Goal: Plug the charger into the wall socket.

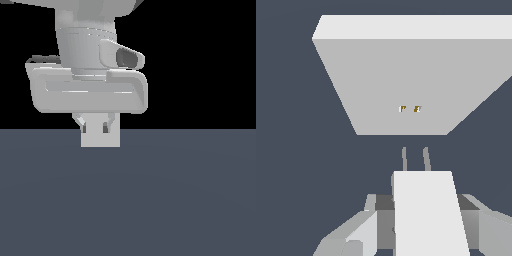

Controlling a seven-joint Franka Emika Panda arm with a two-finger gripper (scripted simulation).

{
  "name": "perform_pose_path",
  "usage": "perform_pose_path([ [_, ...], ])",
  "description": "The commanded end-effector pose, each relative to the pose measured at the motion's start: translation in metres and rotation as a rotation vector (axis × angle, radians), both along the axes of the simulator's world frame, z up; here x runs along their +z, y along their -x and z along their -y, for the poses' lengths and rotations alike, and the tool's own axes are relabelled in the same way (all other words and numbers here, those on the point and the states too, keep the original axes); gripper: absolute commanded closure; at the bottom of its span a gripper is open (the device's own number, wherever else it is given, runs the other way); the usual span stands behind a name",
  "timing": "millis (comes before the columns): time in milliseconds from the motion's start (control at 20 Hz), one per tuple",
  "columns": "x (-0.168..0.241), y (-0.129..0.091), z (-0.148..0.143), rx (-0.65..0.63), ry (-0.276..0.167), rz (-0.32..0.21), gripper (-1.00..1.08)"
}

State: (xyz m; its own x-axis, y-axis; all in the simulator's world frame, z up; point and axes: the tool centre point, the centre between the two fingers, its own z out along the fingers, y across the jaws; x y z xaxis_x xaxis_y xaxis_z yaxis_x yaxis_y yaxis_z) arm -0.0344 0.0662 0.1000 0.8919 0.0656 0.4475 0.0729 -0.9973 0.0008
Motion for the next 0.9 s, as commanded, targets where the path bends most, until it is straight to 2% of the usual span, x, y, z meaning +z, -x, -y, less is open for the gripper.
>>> perform_pose_path([
  [0,0.000,-0.003,0.000,0.000,-0.001,0.000,1.08],
  [550,0.000,-0.040,-0.003,-0.001,-0.002,0.000,1.08],
  [850,0.000,-0.048,-0.003,0.000,-0.002,0.000,1.08],
])
